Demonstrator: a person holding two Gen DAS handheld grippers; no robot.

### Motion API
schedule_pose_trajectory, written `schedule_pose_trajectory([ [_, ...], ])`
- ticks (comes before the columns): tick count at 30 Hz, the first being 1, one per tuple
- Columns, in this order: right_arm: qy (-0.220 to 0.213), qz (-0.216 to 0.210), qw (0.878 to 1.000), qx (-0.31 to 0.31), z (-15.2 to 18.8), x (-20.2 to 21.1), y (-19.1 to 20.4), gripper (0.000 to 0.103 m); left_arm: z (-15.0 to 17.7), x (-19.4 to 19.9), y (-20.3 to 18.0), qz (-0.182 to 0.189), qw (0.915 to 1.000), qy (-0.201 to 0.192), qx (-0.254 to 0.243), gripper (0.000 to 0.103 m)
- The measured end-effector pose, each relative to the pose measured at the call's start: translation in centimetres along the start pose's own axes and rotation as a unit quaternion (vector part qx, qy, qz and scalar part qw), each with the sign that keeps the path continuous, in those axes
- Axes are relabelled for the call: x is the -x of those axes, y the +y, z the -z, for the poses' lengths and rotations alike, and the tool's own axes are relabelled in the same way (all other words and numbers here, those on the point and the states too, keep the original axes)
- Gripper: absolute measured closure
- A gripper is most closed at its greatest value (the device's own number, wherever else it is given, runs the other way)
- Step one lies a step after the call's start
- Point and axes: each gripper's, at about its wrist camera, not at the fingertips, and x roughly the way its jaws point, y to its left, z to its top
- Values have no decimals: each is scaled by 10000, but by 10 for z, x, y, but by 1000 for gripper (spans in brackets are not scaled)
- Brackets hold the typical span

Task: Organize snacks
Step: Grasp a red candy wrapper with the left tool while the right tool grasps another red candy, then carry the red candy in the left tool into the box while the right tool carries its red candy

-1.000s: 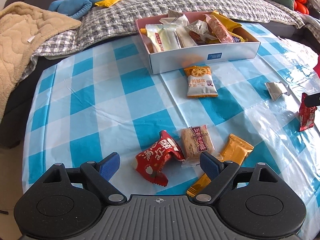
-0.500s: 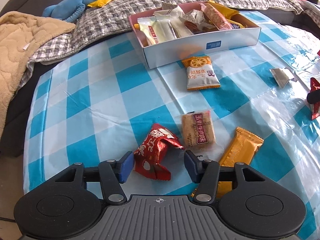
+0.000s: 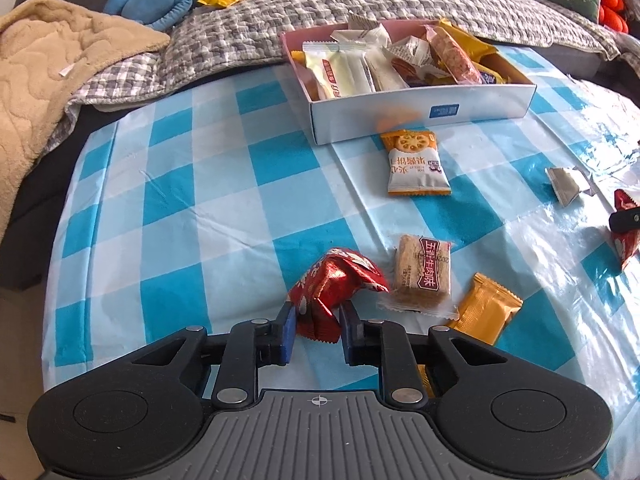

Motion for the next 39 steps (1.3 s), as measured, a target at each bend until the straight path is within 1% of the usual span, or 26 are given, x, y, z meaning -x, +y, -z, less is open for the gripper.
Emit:
schedule_pose_trajectory([
  [2,-26,-30,10000,5,0,2,0,74,-1,1,5,74,9998,15,184,85],
  [5,-67,-99,9999,-35,-1,5,-3,74,-2,4,10,139,9994,-25,324,88],
  [8,-122,-151,9998,-74,-2,7,-4,74,-2,5,11,157,9993,-38,333,88],
  [10,-142,-158,9998,-69,-3,8,-4,74,-3,7,10,143,9995,-125,247,87],
  [12,-136,-202,9997,-63,-3,8,-3,74,-5,10,12,287,9992,-133,255,84],
  [13,-132,-217,9997,-63,-3,8,-3,74,-6,13,13,417,9986,-168,261,83],
  [14,-136,-232,9996,-68,-3,8,-3,74,-7,16,14,543,9980,-199,268,80],
  [15,-145,-241,9996,-64,-3,8,-3,74,-8,18,13,630,9975,-187,254,71],
  [16,-145,-247,9996,-66,-3,8,-3,74,-8,19,12,673,9973,-224,198,65],
  [18,-142,-272,9995,-48,-3,9,-1,74,-9,18,7,527,9979,-385,22,35],
  [19,-150,-273,9995,-16,-3,9,1,74,-10,15,3,428,9983,-346,-174,33],
  [21,-160,-267,9995,22,-2,9,3,74,-9,8,-3,293,9983,-223,-448,33],
  [23,-158,-308,9994,35,-2,9,4,74,-8,1,-8,319,9968,-153,-719,33],
  [24,-168,-311,9994,46,-2,9,5,74,-7,-3,-10,245,9960,-128,-848,33],
  [26,-174,-314,9993,47,-3,9,5,74,-6,-12,-12,145,9952,-37,-967,34],
  [27,-173,-331,9993,45,-3,9,5,74,-5,-18,-12,136,9948,54,-1012,35],
  [28,-174,-325,9993,48,-3,9,6,74,-5,-22,-12,99,9943,95,-1054,40],
  [29,-173,-314,9993,47,-3,8,6,74,-5,-23,-12,120,9943,60,-1060,46],
  [30,-167,-323,9993,40,-3,8,6,74,-6,-22,-13,156,9944,34,-1049,58],
  [32,-184,-334,9993,46,-4,8,6,74,-9,-20,-11,132,9957,25,-913,65],
  [35,-215,-354,9991,18,-5,10,5,75,-11,-20,-7,104,9973,64,-721,66],
  [39,-252,-387,9989,-4,-4,11,4,75,-13,-13,3,257,9989,25,-392,67],
])
